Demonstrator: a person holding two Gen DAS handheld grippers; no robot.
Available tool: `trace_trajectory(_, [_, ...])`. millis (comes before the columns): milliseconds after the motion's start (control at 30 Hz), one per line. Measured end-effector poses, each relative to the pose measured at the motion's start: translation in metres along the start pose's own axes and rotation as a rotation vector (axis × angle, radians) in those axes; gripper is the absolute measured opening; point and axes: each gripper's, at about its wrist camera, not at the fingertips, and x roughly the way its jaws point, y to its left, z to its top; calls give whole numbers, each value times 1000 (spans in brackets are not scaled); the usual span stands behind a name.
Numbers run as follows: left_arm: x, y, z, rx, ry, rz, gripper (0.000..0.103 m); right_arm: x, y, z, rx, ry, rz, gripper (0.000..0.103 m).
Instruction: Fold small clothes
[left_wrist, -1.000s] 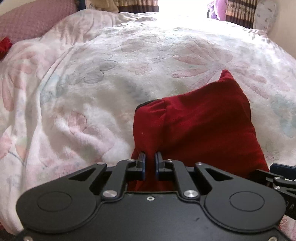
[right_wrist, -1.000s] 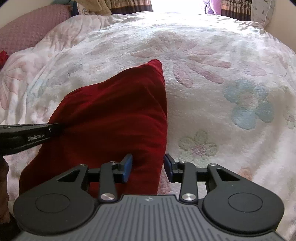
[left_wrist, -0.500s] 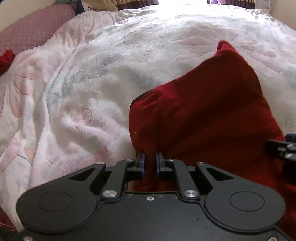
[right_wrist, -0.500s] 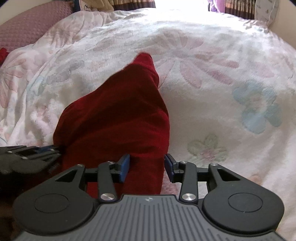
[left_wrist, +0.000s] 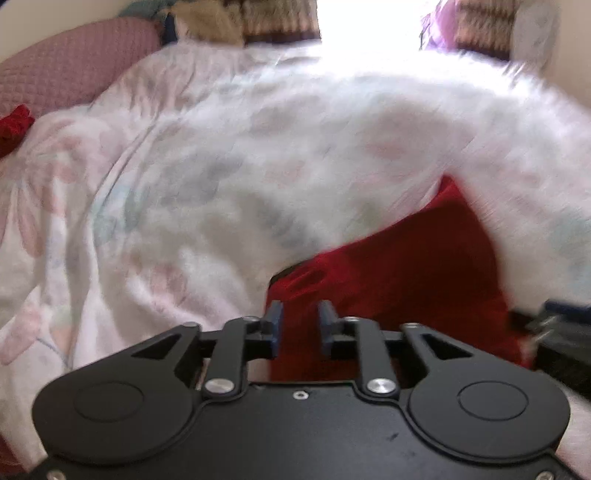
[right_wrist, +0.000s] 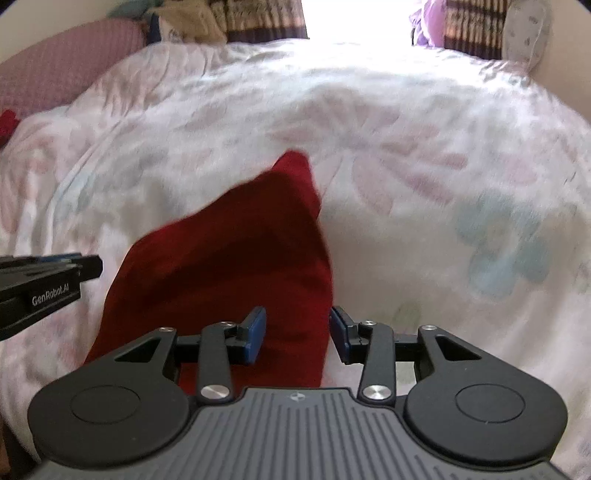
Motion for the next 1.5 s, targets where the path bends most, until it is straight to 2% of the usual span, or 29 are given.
trace_trajectory(33, [17, -4, -4, 24, 40, 36, 26, 4, -1, 4, 5, -11, -6, 47])
trace_trajectory(67, [38, -7, -13, 46, 79, 78, 27, 10, -4, 5, 14, -20, -8, 38])
trace_trajectory(133, [65, -7, -26, 60, 104, 99, 33, 34, -11, 6, 35, 9, -17, 23])
trace_trajectory(200, [61, -9, -25, 75, 84, 118, 33, 62, -22, 1, 90, 54, -2, 22])
trace_trajectory(267, [44, -8, -16, 76, 60, 120, 33, 78, -31, -9, 144, 58, 9, 25])
trace_trajectory(333, [23, 0, -4, 27, 5, 79, 35, 75, -36, -12, 175, 44, 22, 25])
trace_trajectory(400, [10, 7, 6, -29, -52, 39, 44, 65, -35, -7, 177, 33, 18, 25])
trace_trajectory(467, [7, 13, 13, -90, -123, -6, 47, 52, -34, 2, 179, -13, 16, 24])
trace_trajectory(500, [12, 12, 17, -112, -130, -26, 47, 47, -33, 6, 178, -47, 11, 24])
trace_trajectory(600, [41, 16, 17, -191, -85, -94, 47, 42, -29, 19, 175, -129, 32, 25])
trace_trajectory(667, [60, 16, 14, -202, -61, -102, 47, 52, -24, 27, 181, -121, 46, 25])
trace_trajectory(767, [86, 14, 2, -184, -34, -91, 52, 73, -20, 33, 252, -123, 54, 25])
trace_trajectory(833, [99, 20, -4, -221, -27, -107, 58, 91, -15, 33, 248, -133, 29, 25])
trace_trajectory(967, [105, 26, -3, -254, -27, -134, 61, 121, -18, 30, 277, -99, 5, 24])
trace_trajectory(1067, [96, 24, 3, -214, -60, -110, 60, 128, -24, 29, 301, -87, 4, 24])
trace_trajectory(1167, [93, 18, 16, -168, -96, -75, 60, 122, -18, 32, 266, -90, -13, 25])
trace_trajectory(1233, [102, 16, 25, -151, -96, -43, 58, 111, -13, 37, 243, -121, -15, 25])
trace_trajectory(1333, [126, 12, 32, -95, -51, -17, 58, 102, -6, 44, 190, -168, 13, 25])
trace_trajectory(1367, [135, 12, 33, -81, -19, -19, 59, 105, -4, 47, 176, -160, 23, 25])
trace_trajectory(1500, [140, 16, 32, -100, -19, -29, 60, 135, -3, 50, 149, -96, 19, 25])
